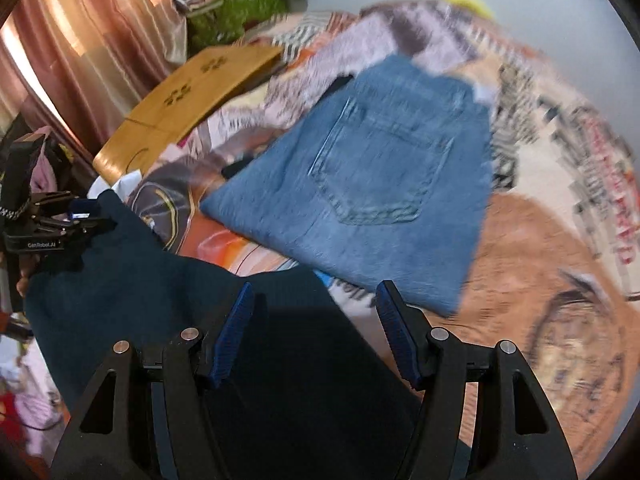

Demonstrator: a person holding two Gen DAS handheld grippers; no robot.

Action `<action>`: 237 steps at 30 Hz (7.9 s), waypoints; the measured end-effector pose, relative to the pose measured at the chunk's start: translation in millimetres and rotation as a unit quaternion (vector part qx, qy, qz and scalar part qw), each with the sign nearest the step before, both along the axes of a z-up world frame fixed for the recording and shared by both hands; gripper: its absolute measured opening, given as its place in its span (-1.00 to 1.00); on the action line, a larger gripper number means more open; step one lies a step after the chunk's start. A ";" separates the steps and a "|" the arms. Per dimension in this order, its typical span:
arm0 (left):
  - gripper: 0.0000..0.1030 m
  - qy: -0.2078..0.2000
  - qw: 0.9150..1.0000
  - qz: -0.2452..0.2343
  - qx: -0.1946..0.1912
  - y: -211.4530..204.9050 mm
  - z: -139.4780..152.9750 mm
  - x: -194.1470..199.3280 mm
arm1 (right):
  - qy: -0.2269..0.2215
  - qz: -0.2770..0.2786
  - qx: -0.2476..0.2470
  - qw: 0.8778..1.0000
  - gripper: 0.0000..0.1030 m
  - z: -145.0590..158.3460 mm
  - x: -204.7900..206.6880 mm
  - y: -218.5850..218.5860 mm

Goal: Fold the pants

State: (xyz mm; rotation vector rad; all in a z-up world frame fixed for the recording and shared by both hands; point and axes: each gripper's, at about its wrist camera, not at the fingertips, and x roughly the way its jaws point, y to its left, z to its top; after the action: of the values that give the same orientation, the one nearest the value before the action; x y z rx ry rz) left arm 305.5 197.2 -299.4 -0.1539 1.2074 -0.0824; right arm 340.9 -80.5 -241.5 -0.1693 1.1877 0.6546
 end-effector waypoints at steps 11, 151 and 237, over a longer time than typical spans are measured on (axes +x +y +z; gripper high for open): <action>-0.45 -0.059 0.998 0.000 0.037 -11.3 18.4 -16.0 | -0.016 0.062 -0.019 0.998 -0.81 0.2 -13.3 17.4; 0.60 -0.070 0.968 -0.225 0.088 -413.0 21.0 -8.1 | 0.036 -0.486 0.148 0.860 -0.13 -96.1 -225.3 -530.6; -0.76 -0.125 0.933 -0.332 0.060 -427.4 68.4 -127.5 | -0.149 -0.200 0.033 0.968 -0.68 19.8 -266.9 -292.5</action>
State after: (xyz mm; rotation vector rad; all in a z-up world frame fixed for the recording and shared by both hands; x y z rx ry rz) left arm 178.0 -230.1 -231.0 0.3713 0.9617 -0.6021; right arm 74.0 -373.0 -221.6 0.0296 0.8721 0.2990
